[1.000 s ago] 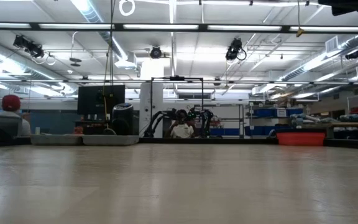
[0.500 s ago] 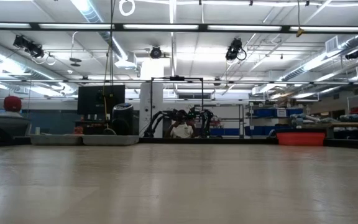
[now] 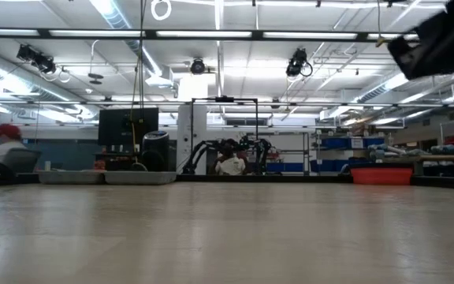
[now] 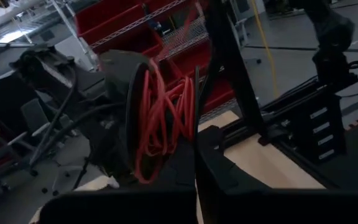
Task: Coil cords
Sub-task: Coil the red wire on the black spool
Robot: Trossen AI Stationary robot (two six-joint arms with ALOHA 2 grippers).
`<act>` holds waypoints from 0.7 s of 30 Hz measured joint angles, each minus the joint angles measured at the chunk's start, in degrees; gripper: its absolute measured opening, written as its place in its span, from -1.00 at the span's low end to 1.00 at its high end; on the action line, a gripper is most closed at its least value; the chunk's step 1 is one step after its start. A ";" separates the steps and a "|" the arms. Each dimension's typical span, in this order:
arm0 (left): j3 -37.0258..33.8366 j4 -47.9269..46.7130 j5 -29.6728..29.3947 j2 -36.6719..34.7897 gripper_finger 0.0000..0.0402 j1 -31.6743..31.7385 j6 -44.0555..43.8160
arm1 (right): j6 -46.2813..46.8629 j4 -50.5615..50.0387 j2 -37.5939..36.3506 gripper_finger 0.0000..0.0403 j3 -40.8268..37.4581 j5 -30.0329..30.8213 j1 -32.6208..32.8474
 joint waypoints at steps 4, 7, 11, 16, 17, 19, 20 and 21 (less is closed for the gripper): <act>-0.06 -0.08 -0.89 0.02 -1.00 -0.94 -0.07 | 12.14 -8.81 -1.17 -0.74 0.00 3.51 3.38; -0.06 -0.76 -1.70 0.02 -1.00 -1.52 -0.19 | 19.39 -14.17 -2.52 -0.75 0.00 8.71 6.13; -0.08 -5.43 -6.49 0.05 -1.00 -1.67 -4.32 | 18.21 -12.39 -6.36 -0.75 0.00 16.53 12.02; -0.10 -10.15 -8.40 0.07 -1.00 -1.65 -7.61 | 5.92 -4.56 -11.53 -0.75 0.00 29.60 20.20; -0.10 -10.78 -8.53 0.07 -1.00 -1.65 -7.63 | 3.13 -2.85 -12.21 -0.75 0.01 32.19 21.42; -0.12 -11.03 -8.78 0.09 -1.00 -1.68 -7.63 | -1.98 1.01 -13.40 -0.75 0.02 34.28 22.76; -0.12 -11.04 -8.85 0.09 -1.00 -1.66 -7.61 | -4.11 3.42 -13.82 -0.75 0.02 34.02 22.75; -0.12 -11.06 -8.91 0.09 -1.00 -1.65 -7.62 | -6.21 6.33 -14.12 -0.75 0.02 32.87 22.44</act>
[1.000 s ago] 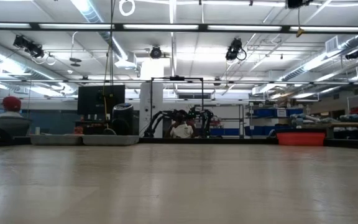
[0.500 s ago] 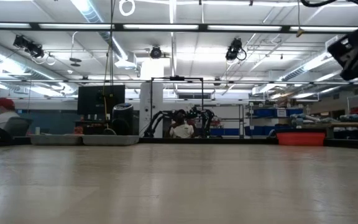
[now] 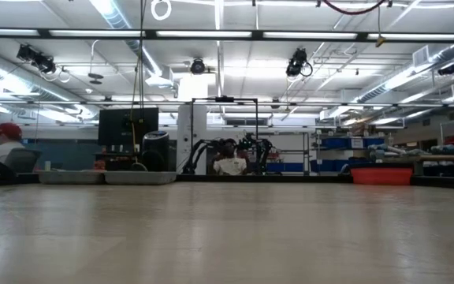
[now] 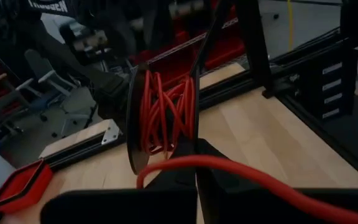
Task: Coil cords
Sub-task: Coil the red wire on the black spool
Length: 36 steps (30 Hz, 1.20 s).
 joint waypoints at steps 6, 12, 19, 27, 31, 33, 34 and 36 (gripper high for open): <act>0.00 -0.98 -0.02 0.00 -1.00 0.13 -0.01 | -13.51 11.95 1.73 -0.75 0.76 -7.58 -4.13; 0.00 -1.43 0.07 0.00 -1.00 0.15 -0.38 | -11.49 2.42 3.01 -0.70 7.61 -17.71 -13.43; 0.00 -3.20 0.25 0.00 -1.00 0.89 -5.10 | -6.24 -16.79 8.10 -0.66 20.40 -32.15 -23.67; 0.00 -4.49 1.10 0.00 -1.00 2.61 -13.43 | -11.21 -26.57 18.15 -0.62 32.07 -34.55 -27.45; 0.00 -4.50 1.53 0.00 -1.00 2.80 -15.97 | -12.93 -27.55 21.37 -0.60 35.32 -34.54 -28.00; 0.06 -4.60 1.55 0.00 -1.00 2.80 -16.37 | -13.15 -28.32 22.86 -0.60 37.17 -34.55 -28.17; 0.36 -5.16 1.53 0.00 -1.00 2.80 -16.47 | -13.26 -28.93 23.59 -0.61 38.04 -34.55 -28.21; 1.07 -5.88 1.56 0.00 -1.00 2.80 -16.51 | -14.10 -29.89 25.21 -0.61 39.49 -34.57 -28.45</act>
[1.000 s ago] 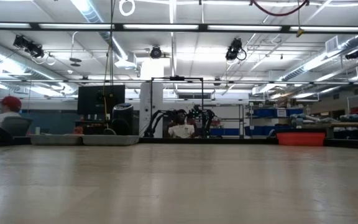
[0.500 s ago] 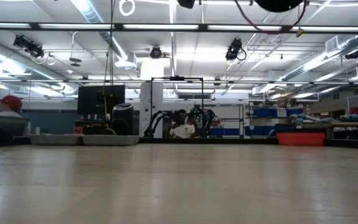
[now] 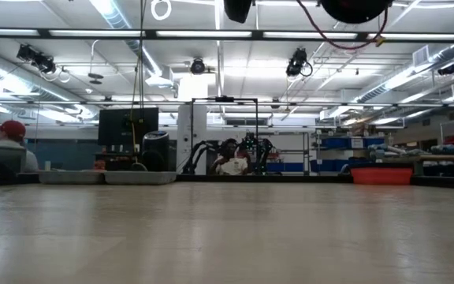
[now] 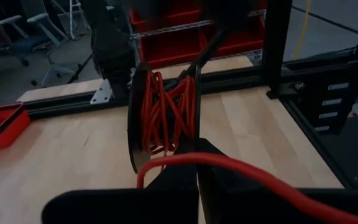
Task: Coil cords
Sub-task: Coil the red wire on the black spool
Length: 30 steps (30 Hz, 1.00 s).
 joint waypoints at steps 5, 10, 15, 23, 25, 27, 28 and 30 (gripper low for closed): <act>2.21 -3.16 0.00 -0.02 -1.00 0.00 -1.32 | -3.22 -0.68 3.33 -0.60 2.93 -1.73 -0.16; 4.21 -5.72 0.69 -0.02 -1.00 0.00 -2.80 | -4.93 -1.73 4.14 -0.60 4.40 -0.50 -0.14; 5.25 -5.76 0.84 -0.02 -1.00 0.00 -4.02 | -4.02 -3.03 4.13 -0.61 4.45 -0.27 -0.14; 5.36 -5.81 0.90 -0.02 -1.00 0.00 -4.16 | -3.97 -3.41 4.12 -0.59 4.45 1.37 -0.15; 5.36 -5.85 0.91 -0.02 -1.00 0.00 -4.17 | -4.50 -3.37 4.10 -0.60 4.45 1.40 -0.16; 5.36 -5.80 0.91 -0.02 -1.00 0.00 -4.17 | -4.51 -3.55 4.10 -0.60 4.45 1.19 -0.17; 5.36 -5.67 0.90 -0.02 -1.00 0.00 -4.15 | -4.53 -3.91 4.09 -0.60 4.45 1.20 -0.35; 5.36 -5.62 0.91 -0.02 -1.00 0.00 -4.15 | -4.55 -4.24 4.08 -0.60 4.45 1.15 -0.77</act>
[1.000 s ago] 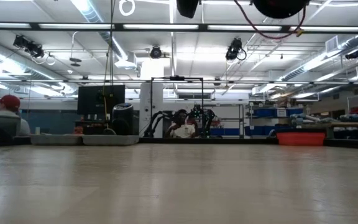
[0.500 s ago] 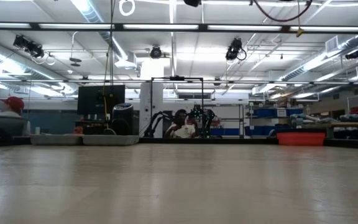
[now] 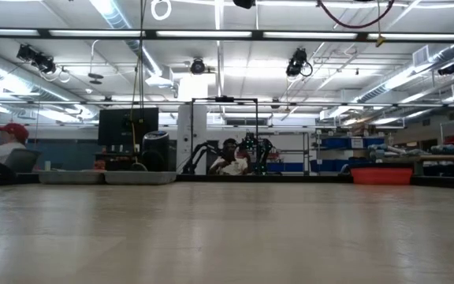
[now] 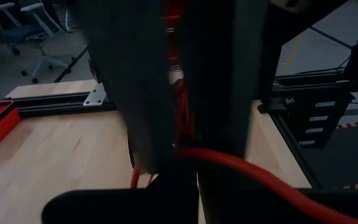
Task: Coil cords
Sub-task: Coil the red wire on the black spool
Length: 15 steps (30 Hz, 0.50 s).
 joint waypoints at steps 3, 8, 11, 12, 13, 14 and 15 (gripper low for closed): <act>0.00 0.04 -0.02 0.00 -1.00 0.00 0.00 | -0.23 0.04 0.00 -0.60 0.00 0.05 -0.38; -0.02 0.41 -0.04 0.00 -1.00 0.00 -0.02 | -0.38 0.11 -0.02 -0.60 0.00 -2.31 -1.47; -0.04 0.38 -0.07 0.00 -1.00 0.00 -0.02 | -0.42 0.04 -0.07 -0.61 0.00 -3.28 -1.91; -0.04 0.38 -0.05 0.00 -1.00 -0.01 -0.02 | -0.42 0.05 -0.09 -0.61 0.00 -3.76 -2.02; -0.05 0.39 -0.04 0.00 -1.00 -0.02 -0.02 | -0.43 0.09 -0.09 -0.61 0.00 -4.27 -2.17; -0.07 0.38 -0.17 0.00 -1.00 -0.03 -0.02 | -0.42 0.09 -0.09 -0.61 0.00 -4.57 -2.24; -0.07 0.38 -0.52 0.00 -1.00 -0.04 -0.01 | -0.44 0.02 -0.09 -0.62 0.00 -4.56 -2.25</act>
